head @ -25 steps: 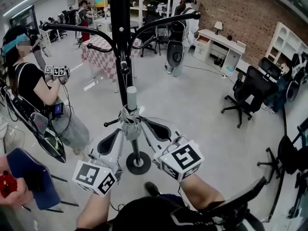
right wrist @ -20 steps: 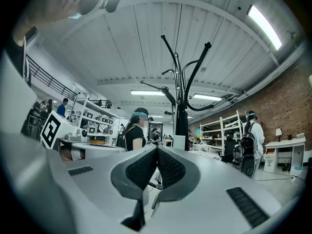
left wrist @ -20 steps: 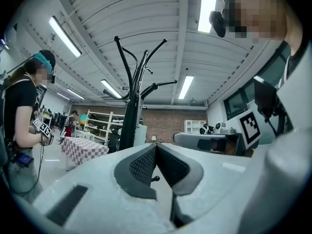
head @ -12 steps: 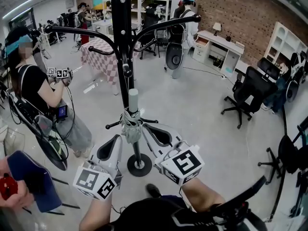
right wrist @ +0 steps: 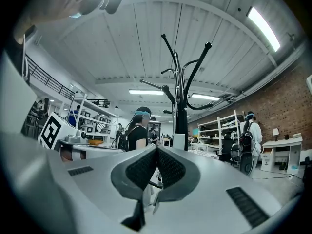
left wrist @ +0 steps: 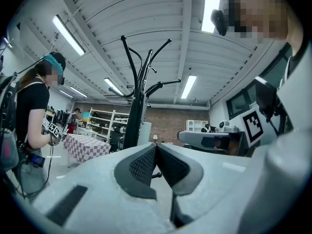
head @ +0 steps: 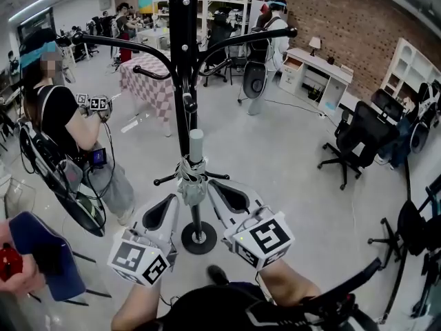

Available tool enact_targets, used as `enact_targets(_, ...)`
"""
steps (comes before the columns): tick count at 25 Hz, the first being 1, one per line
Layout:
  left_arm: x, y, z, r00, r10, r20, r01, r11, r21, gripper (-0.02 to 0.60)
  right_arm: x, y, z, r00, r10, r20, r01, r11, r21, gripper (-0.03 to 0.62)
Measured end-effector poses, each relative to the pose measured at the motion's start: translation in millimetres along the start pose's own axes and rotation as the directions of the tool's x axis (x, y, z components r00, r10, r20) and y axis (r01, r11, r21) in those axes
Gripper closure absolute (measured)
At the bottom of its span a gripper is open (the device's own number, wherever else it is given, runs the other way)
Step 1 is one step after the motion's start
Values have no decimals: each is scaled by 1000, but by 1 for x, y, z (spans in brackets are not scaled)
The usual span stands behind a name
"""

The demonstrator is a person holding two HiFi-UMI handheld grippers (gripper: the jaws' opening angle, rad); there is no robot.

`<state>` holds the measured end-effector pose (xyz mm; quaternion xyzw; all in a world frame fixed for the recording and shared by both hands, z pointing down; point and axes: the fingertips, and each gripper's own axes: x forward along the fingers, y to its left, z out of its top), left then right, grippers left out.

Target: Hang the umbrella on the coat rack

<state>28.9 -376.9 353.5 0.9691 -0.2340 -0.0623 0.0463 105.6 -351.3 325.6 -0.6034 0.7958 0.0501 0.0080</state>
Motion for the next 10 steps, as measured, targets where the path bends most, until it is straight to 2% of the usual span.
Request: enact_targets(10,1,4,3,1000,1,9,-1,1000,13,571,1,-2,1,1000,-5,3,6,1000,-10,586)
